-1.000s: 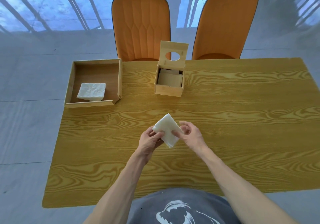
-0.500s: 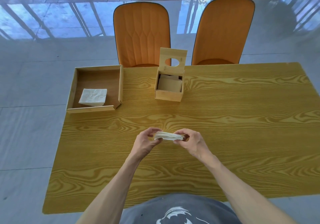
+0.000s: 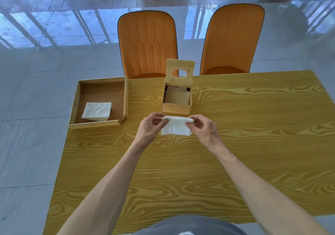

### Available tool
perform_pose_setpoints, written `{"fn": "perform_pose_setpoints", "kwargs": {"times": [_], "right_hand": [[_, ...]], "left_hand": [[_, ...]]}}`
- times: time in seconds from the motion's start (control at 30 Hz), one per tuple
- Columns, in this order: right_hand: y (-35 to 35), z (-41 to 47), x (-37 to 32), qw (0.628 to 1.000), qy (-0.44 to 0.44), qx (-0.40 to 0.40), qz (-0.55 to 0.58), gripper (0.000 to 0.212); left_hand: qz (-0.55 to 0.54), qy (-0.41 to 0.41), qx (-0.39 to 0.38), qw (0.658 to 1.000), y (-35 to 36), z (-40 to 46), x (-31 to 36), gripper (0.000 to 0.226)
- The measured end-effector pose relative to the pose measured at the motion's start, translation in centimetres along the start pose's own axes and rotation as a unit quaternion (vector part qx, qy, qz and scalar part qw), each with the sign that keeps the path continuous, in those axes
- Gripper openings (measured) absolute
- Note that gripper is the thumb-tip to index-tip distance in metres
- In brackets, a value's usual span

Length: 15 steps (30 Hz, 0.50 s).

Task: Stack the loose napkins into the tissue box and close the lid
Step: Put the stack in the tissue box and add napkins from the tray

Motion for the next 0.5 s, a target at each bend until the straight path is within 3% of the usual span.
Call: {"fn": "perform_pose_setpoints", "kwargs": {"times": [0.23,0.5], "right_hand": [[-2.4,6.5,-2.9,0.999,-0.007,0.05,-0.013,0.028],[-3.2,10.6,-2.3,0.992,0.03,0.115,-0.032,0.029]], "left_hand": [[-0.039,0.015,0.025,0.999,-2.3,5.3,5.3,0.026],[-0.055,-0.027,0.069,0.996,-3.1,9.9,5.4,0.025]]}}
Point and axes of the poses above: each hand's wrist, its own z-axis towards the middle knuckle, its own y-axis out of the palm, x = y × z, the point moved 10 cm from there along z, towards the middle knuckle, and after that the axes turned 7 degrees about -y, right-handed, at the moved point
